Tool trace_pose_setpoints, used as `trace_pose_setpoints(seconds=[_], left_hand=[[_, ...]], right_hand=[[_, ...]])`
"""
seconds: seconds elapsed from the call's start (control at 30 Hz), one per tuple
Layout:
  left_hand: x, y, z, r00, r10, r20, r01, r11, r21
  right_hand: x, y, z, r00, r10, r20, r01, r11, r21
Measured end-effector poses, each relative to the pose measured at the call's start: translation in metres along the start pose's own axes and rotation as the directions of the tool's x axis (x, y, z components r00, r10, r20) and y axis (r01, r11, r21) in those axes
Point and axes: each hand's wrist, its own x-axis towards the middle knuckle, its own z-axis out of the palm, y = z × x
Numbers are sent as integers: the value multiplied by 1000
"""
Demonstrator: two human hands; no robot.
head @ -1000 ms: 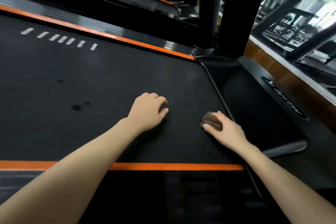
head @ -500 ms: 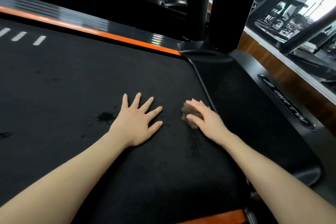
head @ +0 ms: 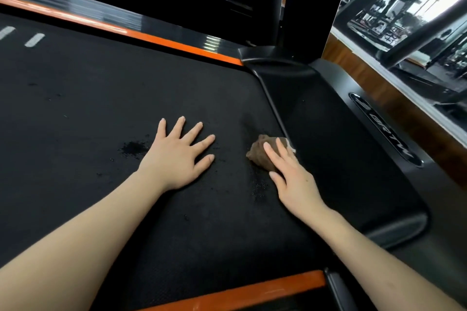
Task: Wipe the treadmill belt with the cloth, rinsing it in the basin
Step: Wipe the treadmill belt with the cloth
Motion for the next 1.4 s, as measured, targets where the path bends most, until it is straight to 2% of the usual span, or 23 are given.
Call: trace_pose_setpoints(seconds=[0.1,0.17,0.2,0.27,0.33,0.43,0.57,0.77,0.87,1.13,1.3,1.4], left_hand=[[-1,-1,-2,1000,-2,4,2,1000,-19],[-2,-2,-2,1000,0,6,0,999,-36],[-2,-2,-2,1000,-2,1,2,999,-47],[-2,-4,-2,1000,-9,-10,8,998,-67],[-2,-5,-1,1000,-20,-11,19,996,-85],[-2,-4,-3,999,-37,-1,36,993,-115],[-6,-8,-10,997,-82,-8,79,982,-171],[-1,-47,-14,981,-193,36,192,981,19],[16,-63,-13,982,-180,56,180,984,18],[13,-67,1,992,-122,-42,122,992,13],[15,-66,3,991,-124,-49,123,992,-25],[15,-67,3,990,-128,-64,125,991,-46]], right_hand=[[4,-1,-13,999,20,27,-18,998,-64],[28,4,-20,996,-22,90,40,978,-204],[39,8,-22,991,-53,124,79,974,-212],[51,16,-21,986,-104,131,115,990,-81],[51,22,-12,990,-133,55,129,989,69],[62,23,3,990,-115,-77,125,981,150],[125,21,11,991,-55,-125,73,987,141],[201,31,22,988,34,-153,-11,989,148],[202,39,22,989,6,-144,14,991,136],[184,23,18,988,30,-153,-7,988,152],[114,-2,39,976,-126,-180,155,975,157],[172,5,32,990,-116,-85,129,976,176]])
